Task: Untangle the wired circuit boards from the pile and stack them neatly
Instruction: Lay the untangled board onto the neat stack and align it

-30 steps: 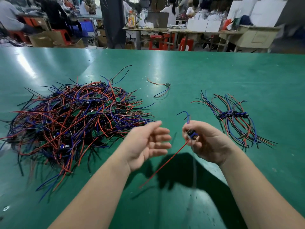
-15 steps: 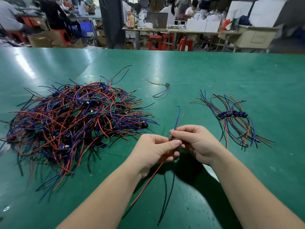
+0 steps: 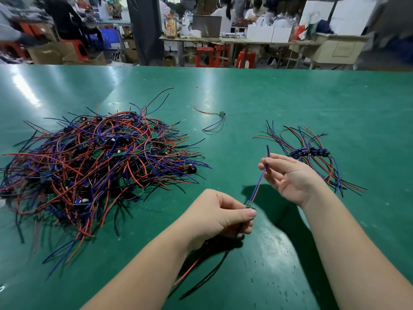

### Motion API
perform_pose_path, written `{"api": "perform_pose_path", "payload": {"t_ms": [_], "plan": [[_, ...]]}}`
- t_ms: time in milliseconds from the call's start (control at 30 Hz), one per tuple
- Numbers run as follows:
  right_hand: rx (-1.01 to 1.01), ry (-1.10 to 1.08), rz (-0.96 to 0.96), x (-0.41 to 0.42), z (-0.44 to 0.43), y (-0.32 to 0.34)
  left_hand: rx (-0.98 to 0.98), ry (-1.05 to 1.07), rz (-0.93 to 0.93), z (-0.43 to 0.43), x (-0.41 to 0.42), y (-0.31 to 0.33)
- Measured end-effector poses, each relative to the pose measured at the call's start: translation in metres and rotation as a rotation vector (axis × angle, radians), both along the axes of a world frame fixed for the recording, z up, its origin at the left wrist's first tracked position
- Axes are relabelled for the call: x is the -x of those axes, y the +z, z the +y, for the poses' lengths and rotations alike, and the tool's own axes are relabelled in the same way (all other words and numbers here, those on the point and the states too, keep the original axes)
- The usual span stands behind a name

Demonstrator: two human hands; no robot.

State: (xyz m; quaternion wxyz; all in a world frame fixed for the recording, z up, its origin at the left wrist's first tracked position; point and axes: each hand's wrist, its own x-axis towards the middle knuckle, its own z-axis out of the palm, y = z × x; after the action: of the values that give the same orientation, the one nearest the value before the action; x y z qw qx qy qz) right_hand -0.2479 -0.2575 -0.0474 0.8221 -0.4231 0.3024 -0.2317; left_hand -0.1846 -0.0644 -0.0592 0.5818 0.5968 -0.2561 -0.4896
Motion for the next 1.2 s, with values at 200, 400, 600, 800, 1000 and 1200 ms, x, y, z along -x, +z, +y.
{"api": "perform_pose_path", "payload": {"t_ms": [200,400,600,800,1000,1200], "plan": [[-0.12,0.053,-0.009,0.002,-0.006,0.006,-0.027,-0.008,0.05,-0.001,0.003,0.0],[-0.228,0.113,-0.034,0.008,-0.007,0.013,-0.051,-0.012,0.05,-0.001,0.002,0.003],[-0.24,0.043,-0.041,0.006,-0.007,0.011,-0.045,-0.038,0.068,0.0,0.003,0.003],[-0.085,0.013,-0.028,0.006,-0.009,0.009,-0.037,-0.056,0.074,0.001,0.003,0.003],[0.177,-0.047,0.022,0.004,-0.008,0.002,-0.048,-0.029,0.066,0.001,0.003,0.002],[0.541,-0.168,0.057,-0.002,-0.001,-0.005,-0.043,0.012,0.04,0.0,0.001,0.003]]}}
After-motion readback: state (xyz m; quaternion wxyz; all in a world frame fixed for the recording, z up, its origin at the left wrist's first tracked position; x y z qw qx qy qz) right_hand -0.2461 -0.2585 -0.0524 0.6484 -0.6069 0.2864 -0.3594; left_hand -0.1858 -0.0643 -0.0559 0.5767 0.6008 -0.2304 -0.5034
